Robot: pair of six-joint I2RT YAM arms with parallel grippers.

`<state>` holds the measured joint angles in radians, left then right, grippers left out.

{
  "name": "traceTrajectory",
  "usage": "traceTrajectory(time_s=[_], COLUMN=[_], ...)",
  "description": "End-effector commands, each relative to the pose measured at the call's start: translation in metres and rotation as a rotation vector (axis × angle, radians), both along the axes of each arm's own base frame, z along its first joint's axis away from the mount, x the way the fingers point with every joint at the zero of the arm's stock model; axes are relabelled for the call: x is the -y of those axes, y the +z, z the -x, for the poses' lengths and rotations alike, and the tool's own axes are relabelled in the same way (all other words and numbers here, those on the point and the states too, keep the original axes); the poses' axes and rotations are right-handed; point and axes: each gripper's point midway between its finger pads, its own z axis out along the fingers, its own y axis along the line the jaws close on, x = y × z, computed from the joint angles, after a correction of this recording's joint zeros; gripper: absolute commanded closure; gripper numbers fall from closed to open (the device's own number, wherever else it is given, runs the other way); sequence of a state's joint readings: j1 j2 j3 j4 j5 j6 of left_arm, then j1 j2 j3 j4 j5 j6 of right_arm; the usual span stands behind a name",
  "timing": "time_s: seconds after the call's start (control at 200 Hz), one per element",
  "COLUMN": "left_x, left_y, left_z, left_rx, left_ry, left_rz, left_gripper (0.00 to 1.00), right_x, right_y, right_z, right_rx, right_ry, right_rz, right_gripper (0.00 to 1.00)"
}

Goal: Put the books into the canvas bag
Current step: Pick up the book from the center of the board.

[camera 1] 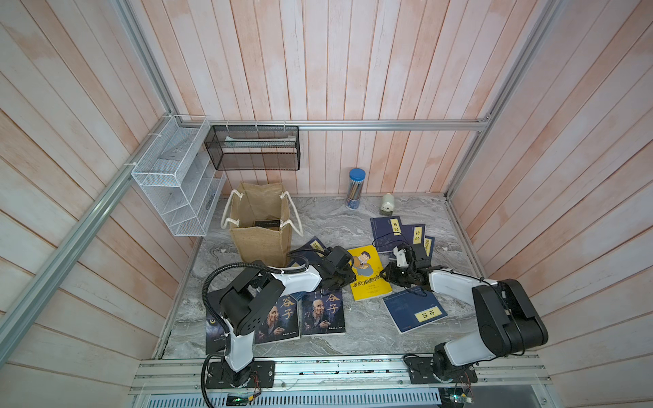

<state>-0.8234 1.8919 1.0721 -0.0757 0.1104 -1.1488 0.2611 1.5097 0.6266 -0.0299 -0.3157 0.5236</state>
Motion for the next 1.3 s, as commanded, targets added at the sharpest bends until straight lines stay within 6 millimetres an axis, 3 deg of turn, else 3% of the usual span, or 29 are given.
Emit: traceTrajectory(time_s=[0.0,0.09,0.17,0.3,0.475,0.715,0.925,1.295], left_x=[-0.002,0.012,0.023,0.040,0.047,0.047,0.042,0.038], left_y=[-0.013,-0.014,-0.010,0.024,0.068,0.100,0.108,0.091], left_z=[0.009,0.010,0.010,0.003,-0.004,-0.008,-0.012,-0.011], left_rx=[-0.039,-0.052,-0.049,0.037,0.143,0.210,0.240,0.201], left_ry=[-0.014,-0.054,-0.084,-0.128,-0.183,-0.192,-0.163,-0.129], left_rz=[0.026,0.080,0.147,0.334,0.465,0.520,0.528,0.503], left_gripper=[0.48,0.48,0.47,0.50,0.55,0.64,0.68,0.68], right_x=[0.001,-0.001,-0.002,-0.007,-0.021,-0.033,-0.029,-0.027], right_y=[-0.016,-0.018,-0.022,-0.030,-0.038,-0.033,-0.031,-0.030], right_z=[0.013,0.014,0.016,0.021,0.025,0.020,0.023,0.031], right_rx=[-0.059,-0.065,-0.083,-0.110,-0.138,-0.115,-0.112,-0.112], right_ry=[0.010,0.018,0.026,0.050,0.089,0.108,0.104,0.101], right_rz=[0.017,0.014,0.013,0.020,0.014,0.008,0.025,0.022], right_gripper=[0.69,0.70,0.77,0.85,0.88,0.90,0.90,0.90])
